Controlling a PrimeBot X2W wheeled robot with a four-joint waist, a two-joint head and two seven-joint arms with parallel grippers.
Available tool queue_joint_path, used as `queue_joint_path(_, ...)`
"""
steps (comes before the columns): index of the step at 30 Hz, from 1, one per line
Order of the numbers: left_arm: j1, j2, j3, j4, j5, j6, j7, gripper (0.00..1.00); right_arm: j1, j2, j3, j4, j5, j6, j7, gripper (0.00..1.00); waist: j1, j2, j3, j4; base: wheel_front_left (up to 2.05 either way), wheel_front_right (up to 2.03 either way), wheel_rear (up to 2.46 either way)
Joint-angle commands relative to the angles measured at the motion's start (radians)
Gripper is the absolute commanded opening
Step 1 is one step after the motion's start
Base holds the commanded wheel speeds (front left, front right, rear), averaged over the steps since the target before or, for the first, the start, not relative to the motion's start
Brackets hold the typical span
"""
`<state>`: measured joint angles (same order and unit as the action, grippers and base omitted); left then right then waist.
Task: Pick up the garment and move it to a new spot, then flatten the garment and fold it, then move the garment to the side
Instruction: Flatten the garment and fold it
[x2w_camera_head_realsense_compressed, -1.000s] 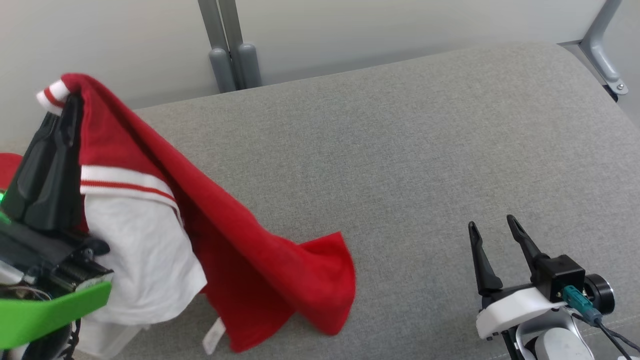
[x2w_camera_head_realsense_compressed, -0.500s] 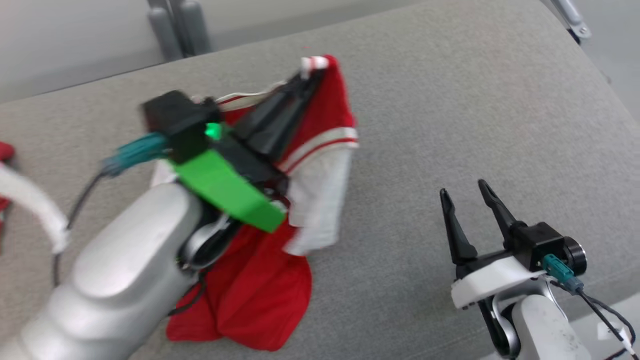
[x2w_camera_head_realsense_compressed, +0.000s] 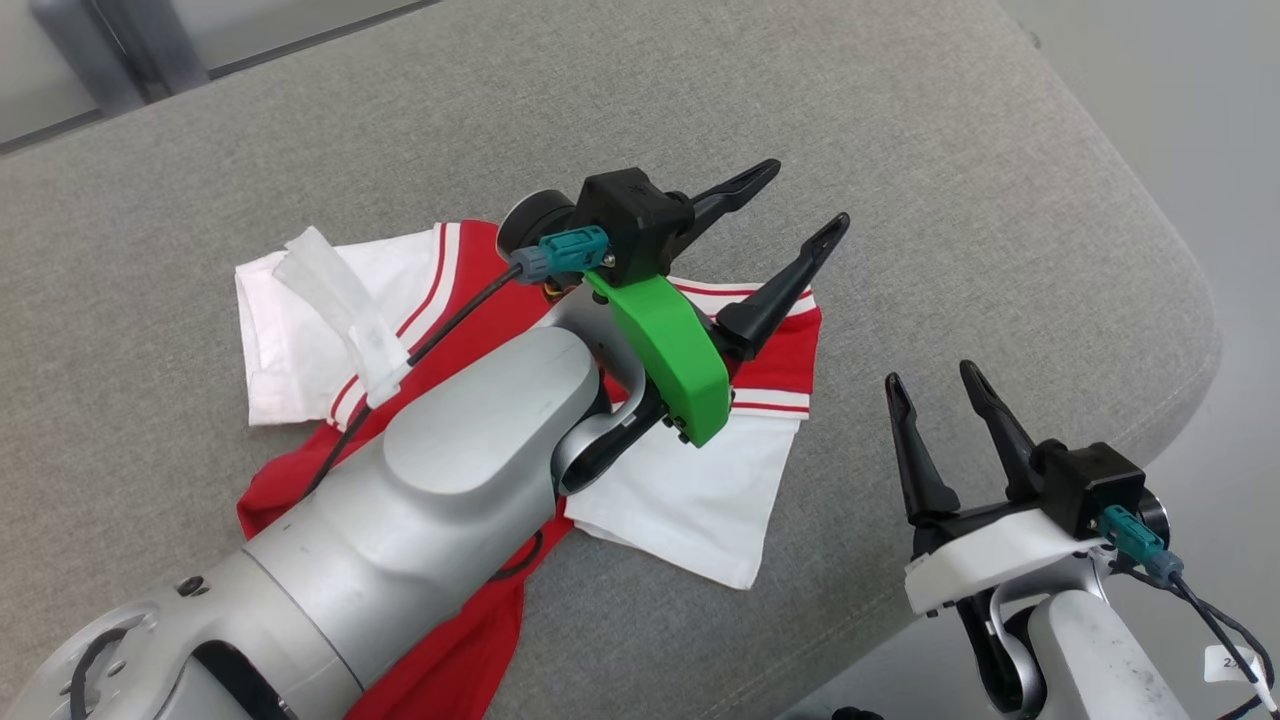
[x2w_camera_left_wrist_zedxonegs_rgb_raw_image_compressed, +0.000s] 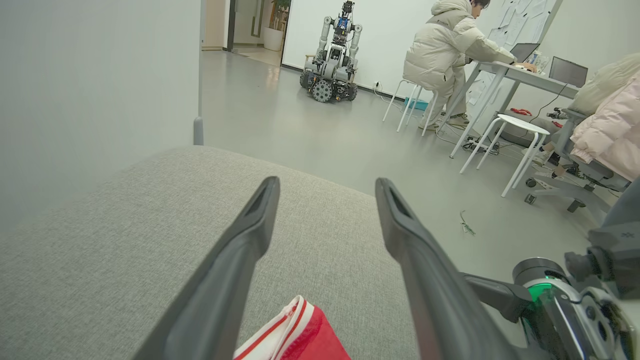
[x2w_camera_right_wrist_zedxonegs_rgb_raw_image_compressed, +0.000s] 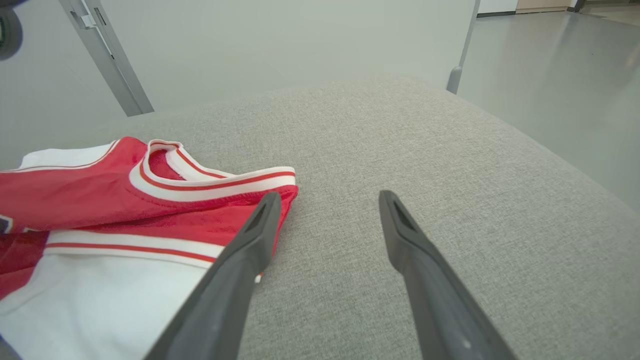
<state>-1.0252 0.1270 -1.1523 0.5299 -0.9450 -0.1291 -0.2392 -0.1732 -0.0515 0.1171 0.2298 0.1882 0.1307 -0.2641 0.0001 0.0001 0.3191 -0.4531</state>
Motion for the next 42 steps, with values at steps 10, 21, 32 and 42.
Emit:
queue_joint_path(10,0.195,0.085,0.198,-0.116,0.008,0.111,-0.026,1.00,0.050,0.000,-0.051,-0.004,-0.054,0.000,-0.001,1.00,-0.0001,-0.0001,-0.081,0.093,0.00,0.00,0.00)
queue_joint_path(21,0.583,0.368,0.412,-0.264,-0.042,0.271,-0.022,1.00,0.100,0.000,-0.073,0.001,-0.109,0.000,-0.001,1.00,-0.0001,-0.0001,-0.165,0.215,0.00,0.00,0.00)
queue_joint_path(32,0.680,0.328,0.420,-0.127,-0.190,0.214,0.058,1.00,0.107,0.000,-0.061,0.004,-0.126,0.000,-0.001,1.00,-0.0001,-0.0001,-0.162,0.260,0.00,0.00,0.00)
queue_joint_path(42,0.609,0.240,0.394,-0.023,-0.210,0.106,0.073,1.00,0.088,-0.004,-0.052,0.002,-0.133,0.000,-0.001,1.00,-0.0001,-0.0001,-0.136,0.244,0.00,0.00,0.00)
